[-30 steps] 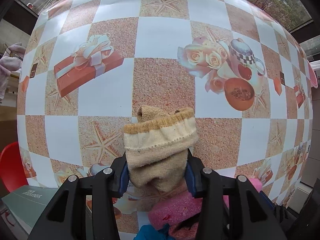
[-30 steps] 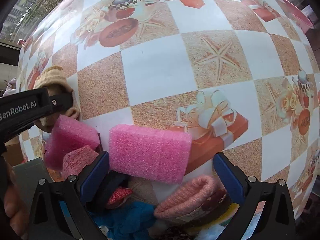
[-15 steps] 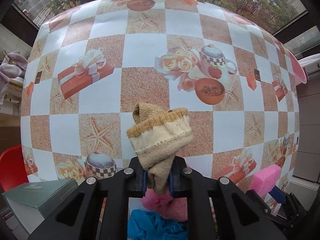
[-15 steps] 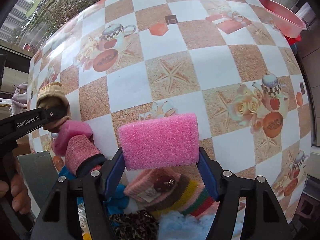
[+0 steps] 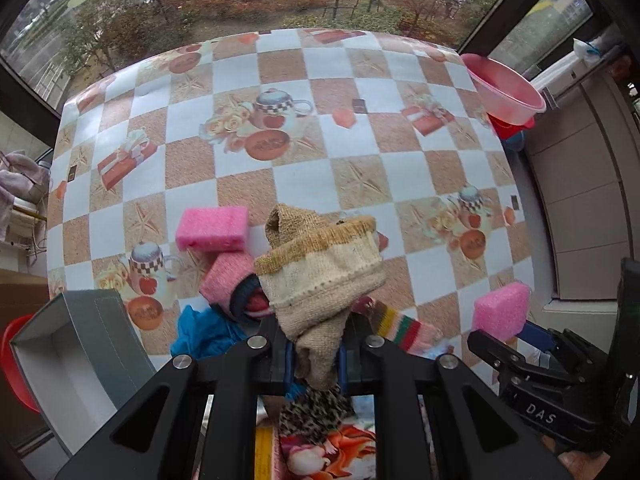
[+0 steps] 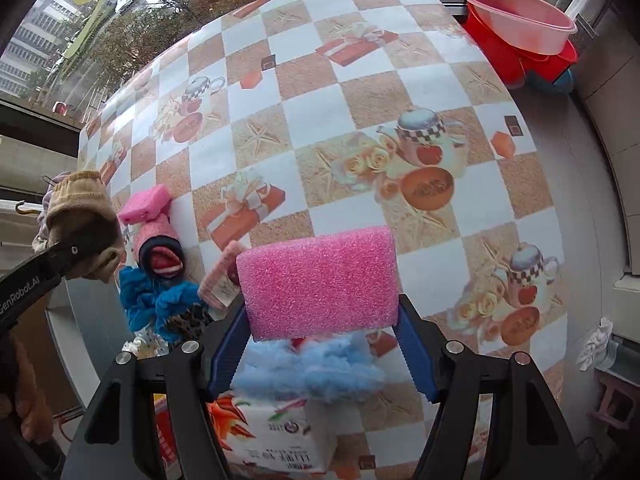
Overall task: Organize soft objects
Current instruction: 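Carry the beige sock and pink sponge with both tools over the white box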
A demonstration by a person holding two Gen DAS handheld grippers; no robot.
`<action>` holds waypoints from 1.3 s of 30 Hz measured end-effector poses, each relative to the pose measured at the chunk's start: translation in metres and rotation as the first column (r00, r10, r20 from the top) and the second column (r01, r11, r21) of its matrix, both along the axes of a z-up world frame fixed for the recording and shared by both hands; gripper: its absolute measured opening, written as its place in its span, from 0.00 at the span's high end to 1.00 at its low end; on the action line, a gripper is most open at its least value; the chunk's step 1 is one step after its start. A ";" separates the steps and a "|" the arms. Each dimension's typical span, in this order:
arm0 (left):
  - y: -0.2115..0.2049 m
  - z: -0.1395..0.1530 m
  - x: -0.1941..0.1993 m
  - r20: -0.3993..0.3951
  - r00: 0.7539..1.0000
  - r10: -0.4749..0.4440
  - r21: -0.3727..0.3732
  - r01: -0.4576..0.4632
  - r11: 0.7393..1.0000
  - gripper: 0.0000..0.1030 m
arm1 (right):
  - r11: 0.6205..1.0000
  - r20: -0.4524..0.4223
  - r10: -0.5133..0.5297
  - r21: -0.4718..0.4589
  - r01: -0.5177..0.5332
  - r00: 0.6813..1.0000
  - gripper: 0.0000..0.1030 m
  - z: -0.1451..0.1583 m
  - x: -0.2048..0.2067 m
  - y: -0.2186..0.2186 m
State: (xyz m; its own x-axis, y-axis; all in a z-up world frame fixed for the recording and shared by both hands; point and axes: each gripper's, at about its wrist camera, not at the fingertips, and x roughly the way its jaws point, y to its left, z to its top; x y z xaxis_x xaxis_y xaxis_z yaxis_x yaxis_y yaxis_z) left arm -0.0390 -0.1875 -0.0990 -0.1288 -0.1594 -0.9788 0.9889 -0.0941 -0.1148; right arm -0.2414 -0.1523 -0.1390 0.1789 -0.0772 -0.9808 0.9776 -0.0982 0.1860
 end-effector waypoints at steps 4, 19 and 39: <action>0.032 0.005 -0.025 -0.012 1.000 -0.026 0.024 0.026 0.999 0.83 | 1.000 0.011 -0.001 0.014 0.001 1.000 0.31 0.008 -0.020 0.021; 0.153 0.005 -0.077 0.042 0.975 -0.217 0.131 0.210 0.969 0.83 | 0.994 0.064 0.070 0.080 -0.075 0.996 0.31 0.004 -0.044 0.087; 0.228 -0.002 -0.063 0.005 0.843 -0.538 0.103 0.535 0.839 0.83 | 0.989 0.026 -0.052 0.140 0.047 0.998 0.31 -0.009 -0.017 0.172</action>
